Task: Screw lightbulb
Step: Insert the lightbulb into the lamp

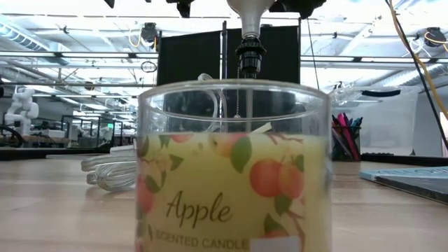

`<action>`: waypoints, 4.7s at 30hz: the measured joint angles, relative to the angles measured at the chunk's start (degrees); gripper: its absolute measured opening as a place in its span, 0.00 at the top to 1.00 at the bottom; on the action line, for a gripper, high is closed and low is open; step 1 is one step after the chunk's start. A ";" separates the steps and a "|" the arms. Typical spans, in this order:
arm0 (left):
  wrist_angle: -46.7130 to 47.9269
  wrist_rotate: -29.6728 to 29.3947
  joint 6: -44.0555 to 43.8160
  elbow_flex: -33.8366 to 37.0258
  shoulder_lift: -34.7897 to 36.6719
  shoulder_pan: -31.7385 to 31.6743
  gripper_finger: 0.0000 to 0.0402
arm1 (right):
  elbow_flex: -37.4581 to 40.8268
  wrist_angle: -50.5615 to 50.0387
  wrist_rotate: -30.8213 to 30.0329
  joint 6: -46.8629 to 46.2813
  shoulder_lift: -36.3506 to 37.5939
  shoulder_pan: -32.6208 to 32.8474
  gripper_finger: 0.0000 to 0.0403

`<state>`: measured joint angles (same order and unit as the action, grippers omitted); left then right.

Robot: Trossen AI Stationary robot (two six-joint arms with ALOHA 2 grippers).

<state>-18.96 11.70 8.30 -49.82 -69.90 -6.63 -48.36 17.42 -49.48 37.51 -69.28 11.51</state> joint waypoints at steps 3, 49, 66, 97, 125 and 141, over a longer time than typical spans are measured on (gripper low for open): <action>0.65 -0.06 -0.10 -0.01 -0.68 -0.49 1.00 | 0.00 0.70 0.30 1.11 0.00 0.04 1.00; 2.45 -1.99 -0.26 -0.04 -0.68 0.24 1.00 | 0.00 -1.65 -3.13 1.15 -1.38 0.51 1.00; -1.53 -3.74 -0.47 -0.04 -2.92 -4.24 1.00 | 0.00 -1.38 -3.66 2.49 -1.40 5.84 1.00; -1.14 -1.22 1.18 -0.04 -2.89 0.43 1.00 | 0.02 1.48 -6.78 11.61 -1.49 4.23 1.00; -0.05 -3.59 0.19 -0.04 -0.38 -6.62 1.00 | 0.02 -1.58 -8.00 7.98 -4.99 10.71 1.00; 0.21 4.19 2.78 -0.04 0.67 -1.21 1.00 | 0.00 9.88 -13.15 20.28 -5.35 4.44 1.00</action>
<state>-18.75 15.90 11.07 -49.87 -69.23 -7.84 -48.36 27.29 -62.63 57.79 -74.63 15.95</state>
